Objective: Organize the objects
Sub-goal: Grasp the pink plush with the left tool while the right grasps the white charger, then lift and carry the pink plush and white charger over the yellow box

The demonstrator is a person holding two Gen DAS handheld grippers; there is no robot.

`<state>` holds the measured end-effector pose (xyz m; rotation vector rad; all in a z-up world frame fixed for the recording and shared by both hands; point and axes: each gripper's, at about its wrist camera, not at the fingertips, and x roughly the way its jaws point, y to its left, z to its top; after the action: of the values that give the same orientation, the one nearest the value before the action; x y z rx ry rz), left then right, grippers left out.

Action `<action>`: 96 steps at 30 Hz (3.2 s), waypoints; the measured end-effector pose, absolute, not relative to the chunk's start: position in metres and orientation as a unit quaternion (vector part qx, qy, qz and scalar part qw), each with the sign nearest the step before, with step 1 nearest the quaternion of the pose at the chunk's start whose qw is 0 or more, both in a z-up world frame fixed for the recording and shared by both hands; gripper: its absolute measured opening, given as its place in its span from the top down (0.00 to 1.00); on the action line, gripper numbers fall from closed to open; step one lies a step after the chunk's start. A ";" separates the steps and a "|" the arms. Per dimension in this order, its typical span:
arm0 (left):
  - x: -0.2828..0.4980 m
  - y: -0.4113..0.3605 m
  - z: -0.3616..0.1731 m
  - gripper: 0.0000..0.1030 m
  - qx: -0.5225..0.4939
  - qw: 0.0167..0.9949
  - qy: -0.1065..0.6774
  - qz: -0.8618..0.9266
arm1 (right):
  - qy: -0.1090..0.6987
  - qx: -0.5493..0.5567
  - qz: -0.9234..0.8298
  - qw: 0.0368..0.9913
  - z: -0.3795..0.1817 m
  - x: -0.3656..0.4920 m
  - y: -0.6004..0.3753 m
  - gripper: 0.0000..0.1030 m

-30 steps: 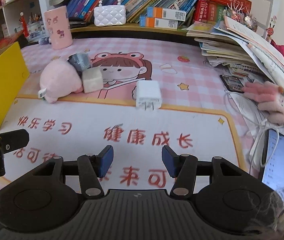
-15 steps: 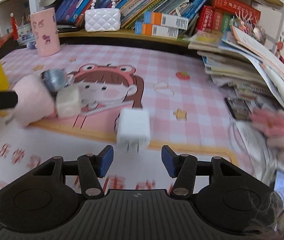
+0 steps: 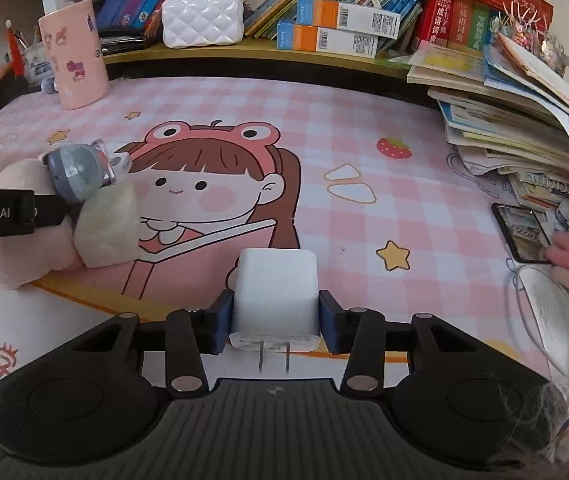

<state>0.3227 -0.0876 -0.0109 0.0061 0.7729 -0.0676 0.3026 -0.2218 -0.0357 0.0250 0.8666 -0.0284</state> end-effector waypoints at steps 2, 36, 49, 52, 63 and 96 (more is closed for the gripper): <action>0.305 -0.087 0.001 0.42 0.011 0.936 0.349 -0.050 | 0.424 0.027 -0.012 0.905 -0.033 0.296 -0.224 0.60; 0.089 0.086 0.022 0.41 -0.107 0.937 0.334 0.003 | 0.417 -0.058 0.198 0.885 0.019 0.134 -0.045 0.60; 0.039 0.164 0.022 0.41 -0.108 0.934 0.339 0.003 | 0.420 -0.074 0.206 0.881 0.015 0.079 0.040 0.60; 0.028 0.179 0.023 0.41 -0.105 0.937 0.333 -0.002 | 0.420 -0.074 0.205 0.881 0.014 0.072 0.057 0.60; 0.035 0.219 0.058 0.41 -0.094 0.957 0.274 -0.012 | 0.397 -0.054 0.193 0.896 0.034 0.076 0.090 0.60; 0.279 0.220 0.032 0.40 -0.056 0.944 0.322 0.042 | 0.334 -0.190 0.265 0.884 0.039 0.321 0.143 0.60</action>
<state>0.2788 0.2204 0.0320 -0.1138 0.6552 0.0855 0.3213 0.1427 0.0394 -0.3954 0.6943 0.5517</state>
